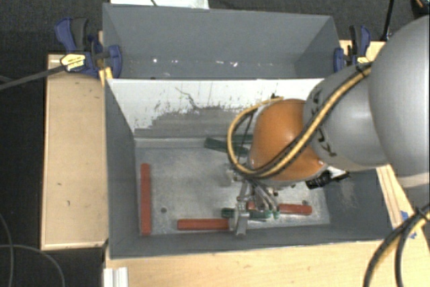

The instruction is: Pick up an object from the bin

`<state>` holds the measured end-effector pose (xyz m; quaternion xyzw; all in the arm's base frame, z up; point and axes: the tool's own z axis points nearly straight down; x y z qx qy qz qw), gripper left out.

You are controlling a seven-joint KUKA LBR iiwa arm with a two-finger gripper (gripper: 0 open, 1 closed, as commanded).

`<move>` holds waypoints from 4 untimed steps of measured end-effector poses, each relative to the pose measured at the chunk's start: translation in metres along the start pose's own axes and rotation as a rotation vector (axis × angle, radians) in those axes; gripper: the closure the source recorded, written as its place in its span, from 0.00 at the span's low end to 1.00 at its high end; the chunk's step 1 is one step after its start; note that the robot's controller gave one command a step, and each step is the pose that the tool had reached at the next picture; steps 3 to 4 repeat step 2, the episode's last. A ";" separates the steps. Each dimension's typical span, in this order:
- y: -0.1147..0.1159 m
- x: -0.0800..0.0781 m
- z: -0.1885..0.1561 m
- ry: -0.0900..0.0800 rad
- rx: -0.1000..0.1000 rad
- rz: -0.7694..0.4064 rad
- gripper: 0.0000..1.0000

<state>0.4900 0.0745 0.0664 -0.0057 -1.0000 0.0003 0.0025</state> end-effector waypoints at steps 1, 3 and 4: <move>0.002 -0.001 -0.005 -0.004 -0.002 0.000 1.00; -0.016 -0.055 -0.152 -0.018 -0.002 -0.008 1.00; -0.016 -0.055 -0.152 -0.018 -0.002 -0.008 1.00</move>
Offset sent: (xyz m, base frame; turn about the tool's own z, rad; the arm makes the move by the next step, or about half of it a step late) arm 0.0000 0.0000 0.0000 0.0000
